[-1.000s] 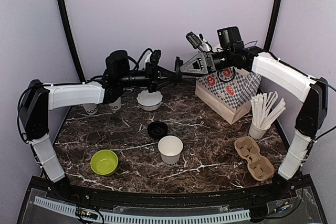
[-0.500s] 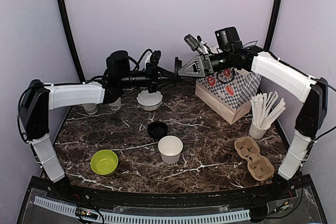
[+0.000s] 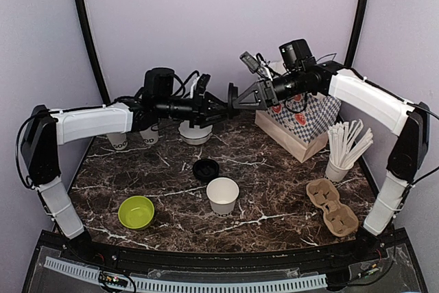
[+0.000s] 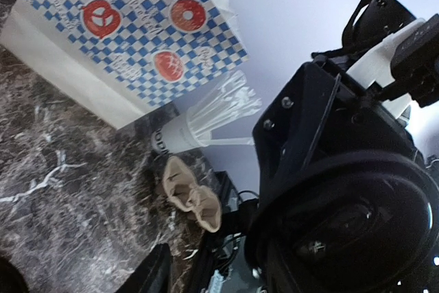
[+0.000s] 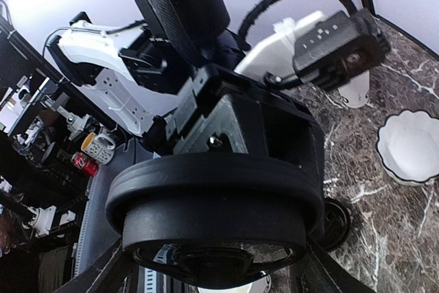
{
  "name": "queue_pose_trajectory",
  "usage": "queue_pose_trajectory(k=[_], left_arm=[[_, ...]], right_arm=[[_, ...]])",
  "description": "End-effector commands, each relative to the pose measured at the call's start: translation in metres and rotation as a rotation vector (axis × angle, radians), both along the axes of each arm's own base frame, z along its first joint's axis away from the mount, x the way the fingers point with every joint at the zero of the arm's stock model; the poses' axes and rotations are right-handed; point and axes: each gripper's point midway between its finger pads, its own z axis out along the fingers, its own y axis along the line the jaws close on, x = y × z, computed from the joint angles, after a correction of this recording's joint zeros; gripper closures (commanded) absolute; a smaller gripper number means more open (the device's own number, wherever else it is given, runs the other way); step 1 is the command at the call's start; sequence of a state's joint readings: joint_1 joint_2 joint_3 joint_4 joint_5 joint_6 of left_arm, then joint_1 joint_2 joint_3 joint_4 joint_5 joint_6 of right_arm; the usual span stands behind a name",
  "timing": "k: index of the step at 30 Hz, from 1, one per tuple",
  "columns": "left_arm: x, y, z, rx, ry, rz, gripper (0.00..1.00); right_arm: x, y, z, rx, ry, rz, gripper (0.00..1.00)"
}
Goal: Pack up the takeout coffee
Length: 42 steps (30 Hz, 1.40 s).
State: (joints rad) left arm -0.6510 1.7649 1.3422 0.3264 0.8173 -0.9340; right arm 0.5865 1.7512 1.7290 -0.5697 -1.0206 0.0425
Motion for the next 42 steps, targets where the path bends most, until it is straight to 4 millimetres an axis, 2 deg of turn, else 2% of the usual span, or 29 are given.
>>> queue_pose_trajectory(k=[1, 2, 3, 6, 9, 10, 11, 12, 14, 15, 16, 23, 28, 35, 42], left_arm=[[-0.014, 0.031, -0.003, 0.219, -0.127, 0.064, 0.51], [-0.021, 0.041, -0.015, 0.291, -0.143, 0.061, 0.51], [-0.018, 0.05, -0.029, 0.357, -0.146, 0.1, 0.51], [-0.023, 0.09, -0.074, 0.606, -0.175, 0.158, 0.55], [-0.038, 0.125, -0.121, 0.796, -0.148, 0.169, 0.65], [-0.043, 0.133, -0.129, 0.838, -0.149, 0.171, 0.69], [-0.051, 0.14, -0.145, 0.87, -0.125, 0.154, 0.71], [-0.057, 0.139, -0.149, 0.868, -0.125, 0.14, 0.74], [-0.079, 0.137, -0.173, 0.878, -0.108, 0.082, 0.77], [-0.081, 0.132, -0.174, 0.859, -0.123, 0.075, 0.77], [-0.092, 0.128, -0.183, 0.863, -0.118, 0.042, 0.79], [-0.116, 0.098, -0.209, 0.842, -0.1, -0.058, 0.82], [-0.117, 0.075, -0.217, 0.797, -0.09, -0.089, 0.83], [-0.119, 0.041, -0.215, 0.657, -0.058, -0.147, 0.83], [-0.121, 0.037, -0.217, 0.647, -0.065, -0.161, 0.81]], right_arm=[[-0.012, -0.016, -0.007, -0.068, -0.127, -0.022, 0.34], [-0.013, -0.02, -0.012, -0.09, -0.149, -0.028, 0.34], [-0.015, -0.025, -0.018, -0.114, -0.175, -0.029, 0.34], [-0.021, -0.037, -0.032, -0.187, -0.249, -0.025, 0.34], [-0.027, -0.047, -0.043, -0.265, -0.333, -0.011, 0.33], [-0.029, -0.05, -0.044, -0.285, -0.362, -0.002, 0.33], [-0.032, -0.051, -0.045, -0.305, -0.385, 0.01, 0.33], [-0.035, -0.052, -0.046, -0.328, -0.414, 0.027, 0.33], [-0.045, -0.051, -0.05, -0.365, -0.464, 0.075, 0.33], [-0.053, -0.048, -0.054, -0.389, -0.495, 0.111, 0.33], [-0.058, -0.046, -0.06, -0.419, -0.523, 0.139, 0.34], [-0.091, -0.034, -0.111, -0.662, -0.613, 0.342, 0.33], [-0.102, -0.031, -0.136, -0.757, -0.62, 0.403, 0.33], [-0.1, -0.032, -0.158, -0.851, -0.634, 0.417, 0.33], [-0.104, -0.022, -0.162, -0.864, -0.643, 0.447, 0.32]])
